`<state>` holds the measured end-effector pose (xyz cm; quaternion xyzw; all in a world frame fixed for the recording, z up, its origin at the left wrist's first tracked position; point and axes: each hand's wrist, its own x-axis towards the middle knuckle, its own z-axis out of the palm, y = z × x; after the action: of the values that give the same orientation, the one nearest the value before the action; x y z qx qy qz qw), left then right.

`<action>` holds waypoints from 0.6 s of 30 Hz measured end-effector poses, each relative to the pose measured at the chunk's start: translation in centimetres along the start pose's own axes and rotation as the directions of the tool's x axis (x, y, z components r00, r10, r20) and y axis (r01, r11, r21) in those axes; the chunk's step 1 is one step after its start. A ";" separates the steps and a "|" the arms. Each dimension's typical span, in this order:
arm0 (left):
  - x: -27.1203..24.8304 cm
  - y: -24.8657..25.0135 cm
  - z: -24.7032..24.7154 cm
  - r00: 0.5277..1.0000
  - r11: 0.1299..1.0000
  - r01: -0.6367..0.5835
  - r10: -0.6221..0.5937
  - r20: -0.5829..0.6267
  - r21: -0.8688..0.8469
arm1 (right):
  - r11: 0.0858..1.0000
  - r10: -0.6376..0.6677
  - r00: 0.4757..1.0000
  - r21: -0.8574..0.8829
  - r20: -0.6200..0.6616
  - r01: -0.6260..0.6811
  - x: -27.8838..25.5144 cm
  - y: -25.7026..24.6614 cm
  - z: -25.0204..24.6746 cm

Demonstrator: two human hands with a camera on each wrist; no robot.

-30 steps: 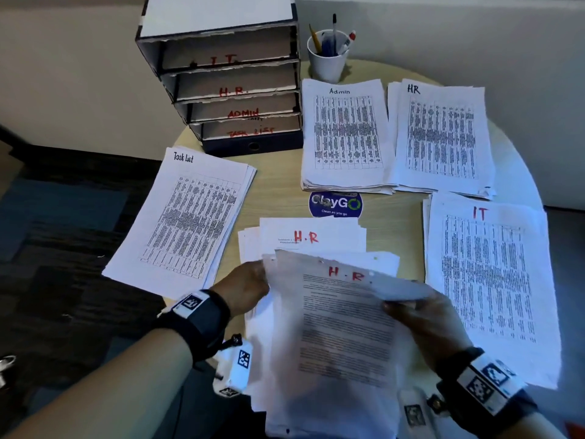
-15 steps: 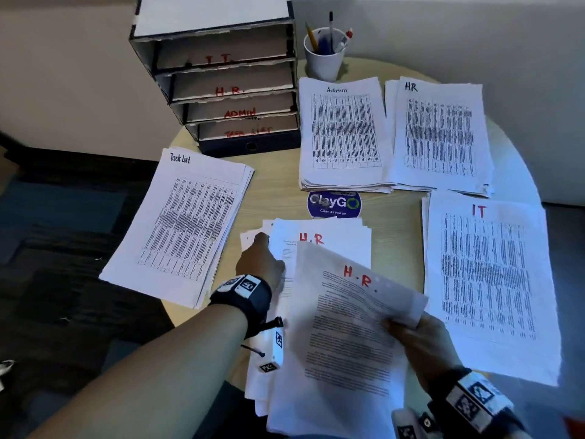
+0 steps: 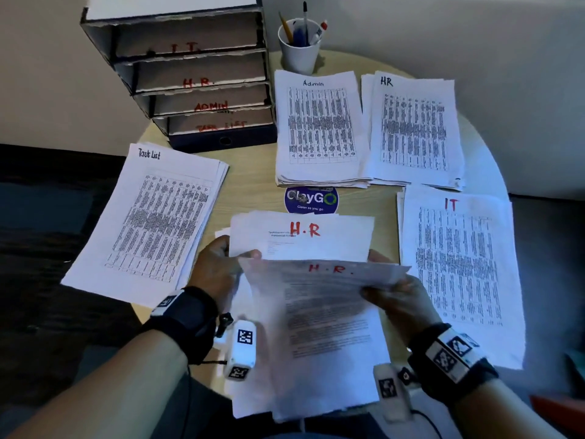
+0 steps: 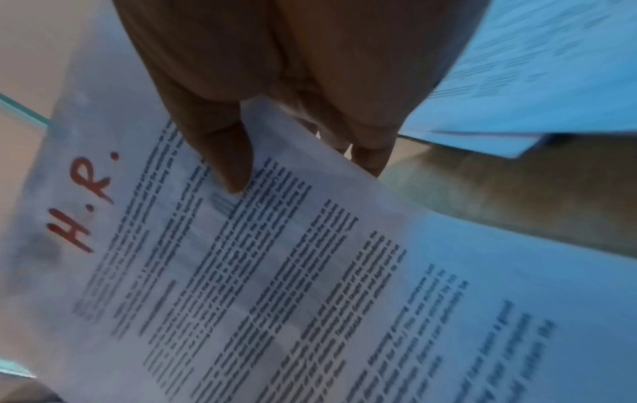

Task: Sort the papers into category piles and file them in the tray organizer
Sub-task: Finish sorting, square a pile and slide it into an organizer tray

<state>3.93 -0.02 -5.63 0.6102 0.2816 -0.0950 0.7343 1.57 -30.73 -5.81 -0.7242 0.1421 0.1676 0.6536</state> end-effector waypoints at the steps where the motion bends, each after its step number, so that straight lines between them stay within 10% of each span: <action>1: -0.2 0.2 0.1 1.000 0.999 -0.007 0.006 0.016 0.032 | 0.997 0.011 1.000 -0.082 -0.027 -0.013 0.5 -0.2 0.2; 5: -0.4 0.1 0.1 0.991 0.994 0.067 -0.057 0.125 -0.083 | 0.965 0.026 0.990 -0.256 -0.139 -0.061 1.7 -0.6 1.1; 10: 0.6 -1.1 -1.1 0.997 0.998 0.049 -0.046 -0.068 0.041 | 0.966 -0.008 0.955 -0.248 -0.295 -0.069 1.0 0.1 0.1; 18: 1.3 -1.2 -0.8 0.979 0.949 -0.099 0.146 -0.140 0.300 | 0.998 -0.034 0.987 -0.059 -0.159 0.025 -1.6 0.1 -1.5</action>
<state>4.20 0.71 -7.43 0.7337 0.2844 -0.0400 0.6159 0.17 -32.24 -5.03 -0.7556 0.1786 0.1034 0.6217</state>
